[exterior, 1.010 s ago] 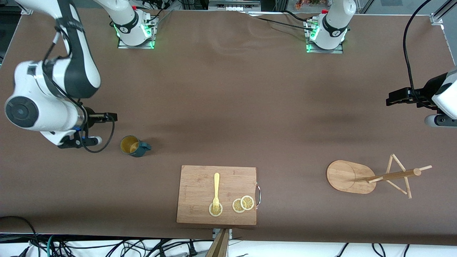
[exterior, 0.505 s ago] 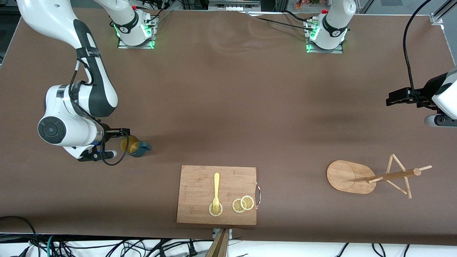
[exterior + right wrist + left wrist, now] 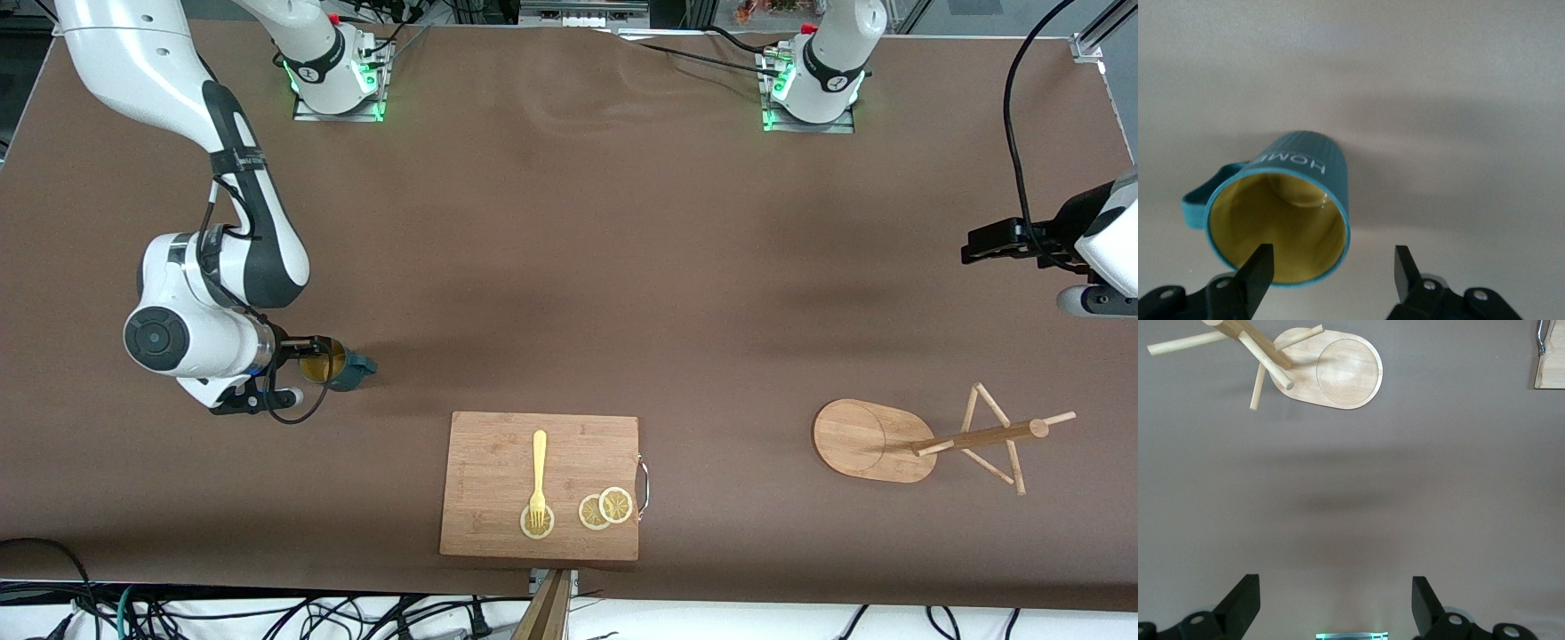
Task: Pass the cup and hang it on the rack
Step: 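Move the right gripper down over the teal mug, then close the right gripper on the teal mug's rim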
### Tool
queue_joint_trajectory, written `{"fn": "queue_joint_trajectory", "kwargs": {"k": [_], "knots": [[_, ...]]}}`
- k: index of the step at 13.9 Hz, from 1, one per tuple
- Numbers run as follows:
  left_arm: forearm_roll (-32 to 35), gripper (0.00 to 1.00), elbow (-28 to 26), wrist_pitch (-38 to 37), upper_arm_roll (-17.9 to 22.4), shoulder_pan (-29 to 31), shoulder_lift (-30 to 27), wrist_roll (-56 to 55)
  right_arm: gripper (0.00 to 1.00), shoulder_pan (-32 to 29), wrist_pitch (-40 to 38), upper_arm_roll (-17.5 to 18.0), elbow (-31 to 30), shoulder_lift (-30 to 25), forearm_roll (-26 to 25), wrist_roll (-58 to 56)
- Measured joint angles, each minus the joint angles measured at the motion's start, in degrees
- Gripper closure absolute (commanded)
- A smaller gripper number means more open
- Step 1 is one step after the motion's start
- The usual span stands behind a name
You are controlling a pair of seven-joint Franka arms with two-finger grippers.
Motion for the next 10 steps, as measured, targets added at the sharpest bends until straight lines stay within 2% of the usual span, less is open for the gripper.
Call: {"fn": "queue_joint_trajectory", "kwargs": {"k": [2, 5, 6, 7, 10], "knots": [[0.00, 0.00, 0.00, 0.00, 0.00, 0.00, 0.01, 0.00, 0.46, 0.00, 1.74, 0.00, 0.34, 1.23, 0.01, -0.02], [0.00, 0.00, 0.00, 0.00, 0.00, 0.00, 0.01, 0.00, 0.87, 0.00, 3.39, 0.00, 0.57, 2.56, 0.20, -0.04], [0.00, 0.00, 0.00, 0.00, 0.00, 0.00, 0.01, 0.00, 0.96, 0.00, 3.51, 0.00, 0.63, 2.80, 0.82, -0.04], [0.00, 0.00, 0.00, 0.00, 0.00, 0.00, 0.01, 0.00, 1.00, 0.00, 3.54, 0.00, 0.75, 2.96, 1.61, -0.05], [0.00, 0.00, 0.00, 0.00, 0.00, 0.00, 0.01, 0.00, 1.00, 0.11, 3.56, 0.42, 1.00, 3.01, 2.63, -0.12]]}}
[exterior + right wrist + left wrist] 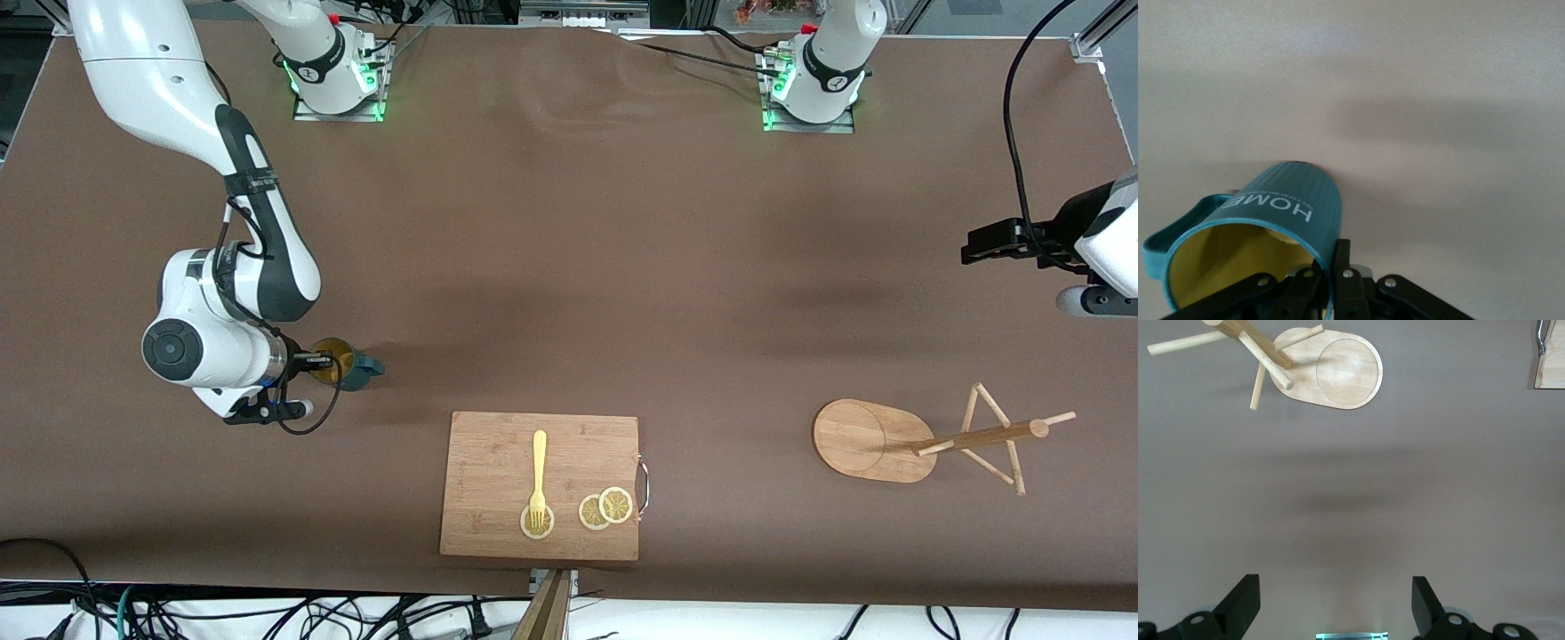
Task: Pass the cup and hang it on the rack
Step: 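Close the right gripper on the teal mug's rim, then carry the teal mug with the right gripper to the table middle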
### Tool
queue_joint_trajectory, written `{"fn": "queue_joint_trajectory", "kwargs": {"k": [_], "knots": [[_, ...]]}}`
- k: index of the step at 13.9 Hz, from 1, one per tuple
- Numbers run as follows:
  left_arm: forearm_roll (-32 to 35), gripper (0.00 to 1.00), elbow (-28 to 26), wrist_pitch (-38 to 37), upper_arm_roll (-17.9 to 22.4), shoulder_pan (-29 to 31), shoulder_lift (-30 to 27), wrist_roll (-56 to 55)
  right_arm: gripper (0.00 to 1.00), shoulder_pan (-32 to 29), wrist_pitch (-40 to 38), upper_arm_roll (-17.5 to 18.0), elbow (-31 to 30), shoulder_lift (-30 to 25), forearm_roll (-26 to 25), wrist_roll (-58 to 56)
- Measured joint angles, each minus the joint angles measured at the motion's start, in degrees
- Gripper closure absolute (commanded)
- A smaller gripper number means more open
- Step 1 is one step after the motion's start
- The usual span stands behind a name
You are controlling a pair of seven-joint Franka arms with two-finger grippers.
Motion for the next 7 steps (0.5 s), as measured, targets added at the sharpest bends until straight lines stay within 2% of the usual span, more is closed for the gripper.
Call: {"fn": "queue_joint_trajectory", "kwargs": {"k": [4, 7], "knots": [[0.00, 0.00, 0.00, 0.00, 0.00, 0.00, 0.00, 0.00, 1.00, 2.15, -0.05, 3.55, 1.19, -0.19, 0.16, 0.31], [0.00, 0.00, 0.00, 0.00, 0.00, 0.00, 0.00, 0.00, 1.00, 7.68, -0.95, 5.28, 2.49, -1.13, 0.33, 6.22]]}}
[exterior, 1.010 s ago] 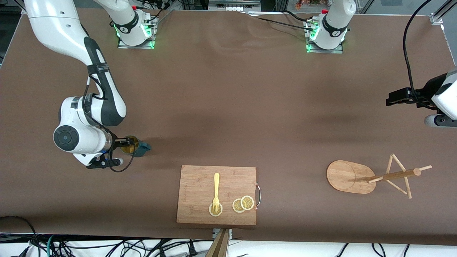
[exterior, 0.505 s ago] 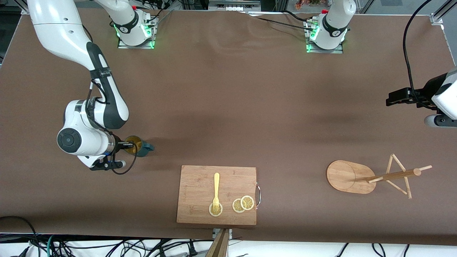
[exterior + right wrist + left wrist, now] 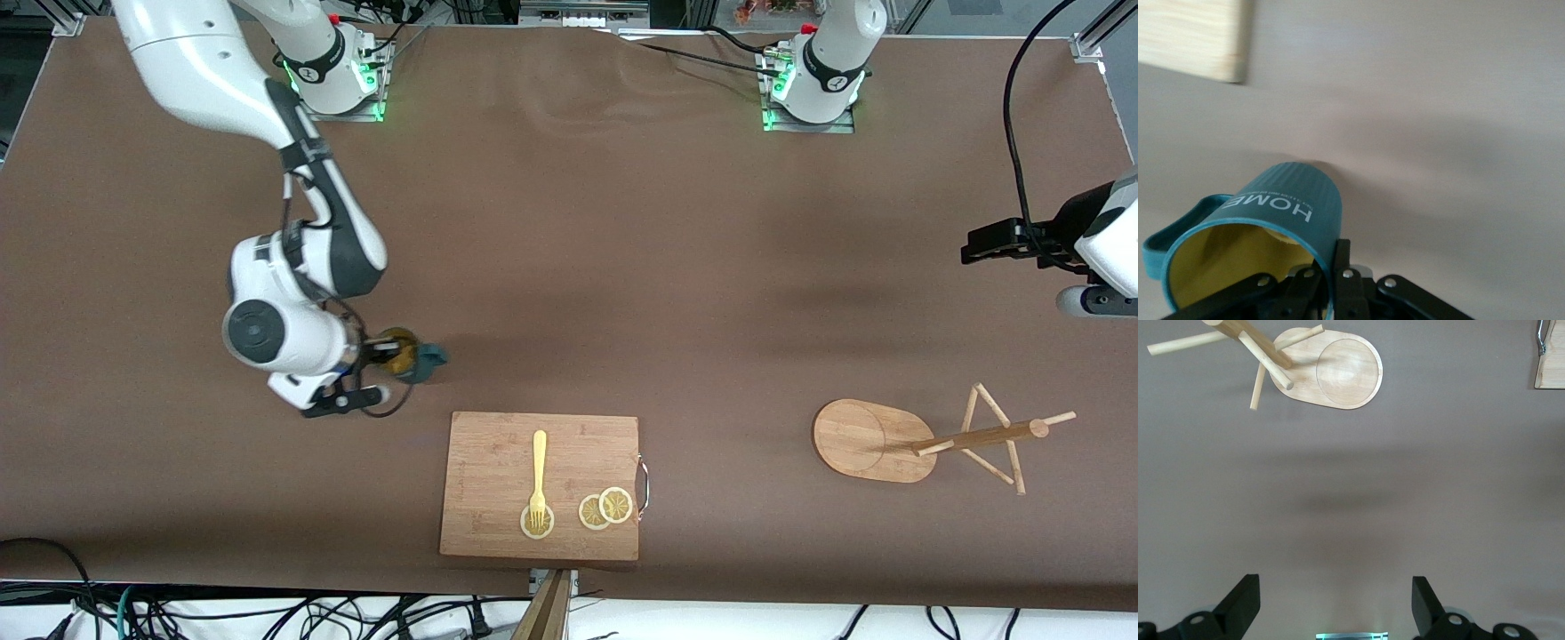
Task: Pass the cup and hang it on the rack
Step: 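Carry the teal mug with the right gripper to the table middle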
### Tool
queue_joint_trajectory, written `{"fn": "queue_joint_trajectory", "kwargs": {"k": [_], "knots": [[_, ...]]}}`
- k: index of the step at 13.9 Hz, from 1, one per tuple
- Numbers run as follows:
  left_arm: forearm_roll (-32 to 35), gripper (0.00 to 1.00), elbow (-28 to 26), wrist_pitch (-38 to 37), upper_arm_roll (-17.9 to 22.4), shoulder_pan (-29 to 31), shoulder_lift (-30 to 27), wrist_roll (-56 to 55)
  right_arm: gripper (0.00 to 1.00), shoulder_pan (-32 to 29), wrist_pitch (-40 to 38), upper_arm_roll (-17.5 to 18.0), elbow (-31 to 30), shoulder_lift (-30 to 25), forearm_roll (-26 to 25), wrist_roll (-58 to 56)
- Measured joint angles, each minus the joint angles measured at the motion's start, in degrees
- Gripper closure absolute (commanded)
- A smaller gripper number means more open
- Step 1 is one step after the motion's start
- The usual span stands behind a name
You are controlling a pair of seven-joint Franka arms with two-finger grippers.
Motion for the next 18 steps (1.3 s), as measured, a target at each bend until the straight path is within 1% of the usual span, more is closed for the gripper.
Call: {"fn": "queue_joint_trajectory", "kwargs": {"k": [4, 7, 9, 11, 14, 16, 17, 18], "knots": [[0.00, 0.00, 0.00, 0.00, 0.00, 0.00, 0.00, 0.00, 1.00, 12.72, -0.85, 0.54, 2.09, -0.55, 0.12, 15.76], [0.00, 0.00, 0.00, 0.00, 0.00, 0.00, 0.00, 0.00, 1.00, 22.67, -0.62, 0.57, 4.10, 1.30, 0.11, 25.31], [0.00, 0.00, 0.00, 0.00, 0.00, 0.00, 0.01, 0.00, 0.99, 27.31, 0.13, 0.52, 5.81, 3.21, 0.11, 29.03], [0.00, 0.00, 0.00, 0.00, 0.00, 0.00, 0.05, 0.00, 0.97, 30.52, 2.19, 0.49, 6.56, 4.93, 0.11, 32.22], [0.00, 0.00, 0.00, 0.00, 0.00, 0.00, 0.12, 0.00, 0.92, 33.19, 4.56, 0.43, 6.79, 7.04, 0.11, 34.94], [0.00, 0.00, 0.00, 0.00, 0.00, 0.00, 0.17, 0.00, 0.84, 33.68, 5.15, 0.39, 6.87, 7.86, 0.11, 35.16], [0.00, 0.00, 0.00, 0.00, 0.00, 0.00, 0.22, 0.00, 0.82, 33.67, 5.16, 0.32, 6.92, 7.92, 0.11, 35.17], [0.00, 0.00, 0.00, 0.00, -0.01, -0.01, 0.28, 0.00, 0.76, 33.67, 5.16, 0.21, 7.05, 7.92, 0.11, 35.17]]}}
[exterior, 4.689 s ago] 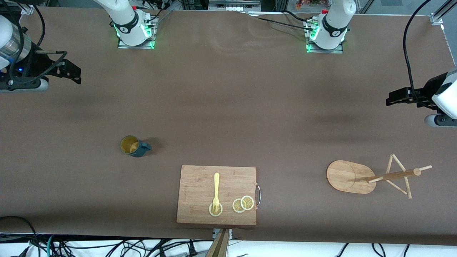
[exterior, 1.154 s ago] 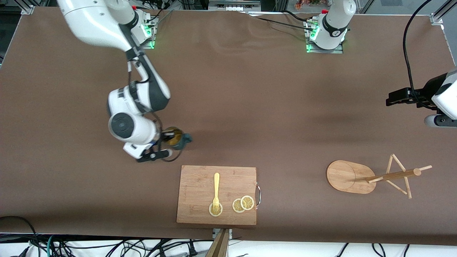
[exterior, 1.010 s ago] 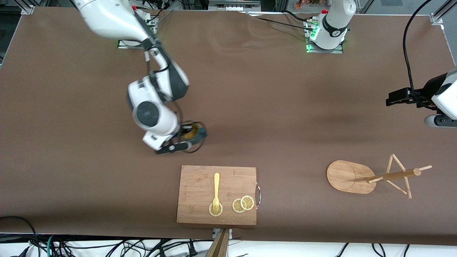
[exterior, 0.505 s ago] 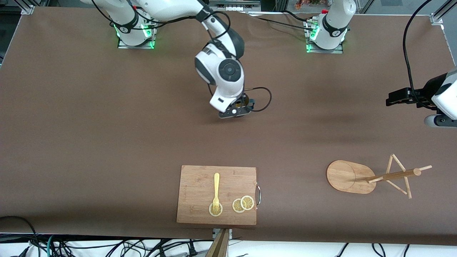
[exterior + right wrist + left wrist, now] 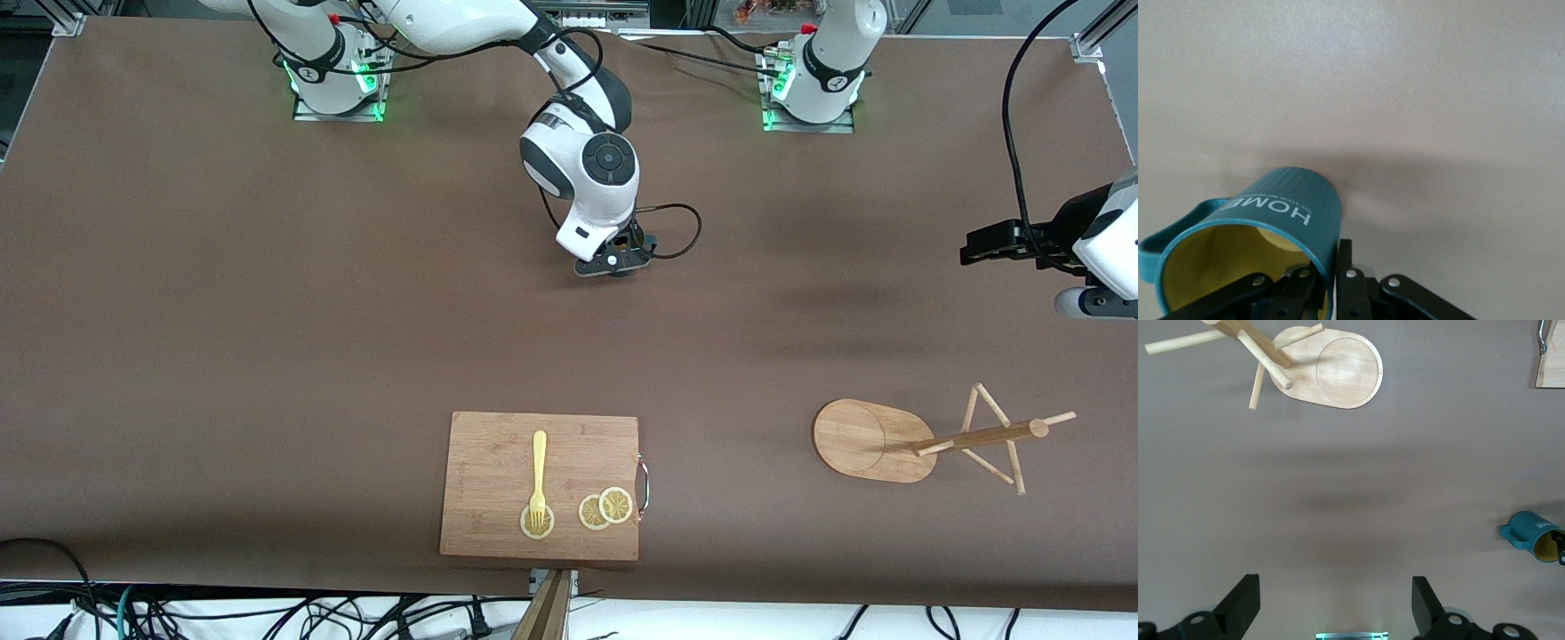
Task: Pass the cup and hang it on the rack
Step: 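Carry the teal mug with the right gripper to the table middle, then release the mug and withdraw the right gripper while the left gripper approaches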
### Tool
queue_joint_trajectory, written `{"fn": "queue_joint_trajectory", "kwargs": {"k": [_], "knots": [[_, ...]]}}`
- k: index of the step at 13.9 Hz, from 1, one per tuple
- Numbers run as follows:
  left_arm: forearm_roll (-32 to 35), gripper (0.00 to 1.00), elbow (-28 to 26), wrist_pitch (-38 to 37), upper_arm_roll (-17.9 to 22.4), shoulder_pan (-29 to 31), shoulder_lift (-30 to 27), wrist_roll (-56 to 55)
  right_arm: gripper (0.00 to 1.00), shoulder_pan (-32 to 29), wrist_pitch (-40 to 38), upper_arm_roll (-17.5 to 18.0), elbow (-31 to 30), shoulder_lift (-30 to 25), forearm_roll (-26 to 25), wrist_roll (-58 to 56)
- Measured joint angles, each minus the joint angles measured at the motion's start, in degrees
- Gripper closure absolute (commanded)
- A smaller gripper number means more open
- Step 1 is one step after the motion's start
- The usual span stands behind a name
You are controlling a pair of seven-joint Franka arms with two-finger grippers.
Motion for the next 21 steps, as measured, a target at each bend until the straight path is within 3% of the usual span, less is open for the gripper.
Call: {"fn": "queue_joint_trajectory", "kwargs": {"k": [4, 5, 7, 9, 10, 13, 17, 21], "knots": [[0.00, 0.00, 0.00, 0.00, -0.08, -0.53, 0.43, 0.00, 0.59, -0.02, -0.95, -0.37, 1.70, -0.30, 0.34, 0.01], [0.00, 0.00, 0.00, 0.00, -0.08, -0.86, 0.45, 0.00, 0.58, -0.06, -3.31, -0.71, 2.90, -0.85, 1.15, 0.01], [0.00, 0.00, 0.00, 0.00, -0.08, -1.04, 0.52, 0.00, 0.47, -0.70, -9.86, -1.43, 6.47, -3.12, 2.31, 0.01], [0.00, 0.00, 0.00, 0.00, -0.09, -1.09, 0.64, 0.00, 0.27, -3.16, -15.18, -1.91, 9.12, -7.04, 2.39, 0.01], [0.00, 0.00, 0.00, 0.00, -0.12, -1.33, 0.73, 0.00, 0.00, -5.42, -16.95, -2.07, 9.65, -9.51, 2.40, -0.18], [0.00, 0.00, 0.00, 0.00, -0.13, -3.68, 1.10, 0.00, 0.00, -14.88, -24.29, -2.79, 9.70, -15.55, 2.44, -5.87], [0.00, 0.00, -0.17, -0.23, -0.16, -5.20, 1.70, 0.13, 0.00, -25.04, -30.94, -7.31, 9.56, -19.27, 3.16, -14.81], [-2.25, 0.00, -4.26, -1.30, -0.24, -5.23, 0.81, 8.47, 0.00, -26.72, -34.38, -13.35, 3.92, -27.79, 3.21, -24.75]]}}
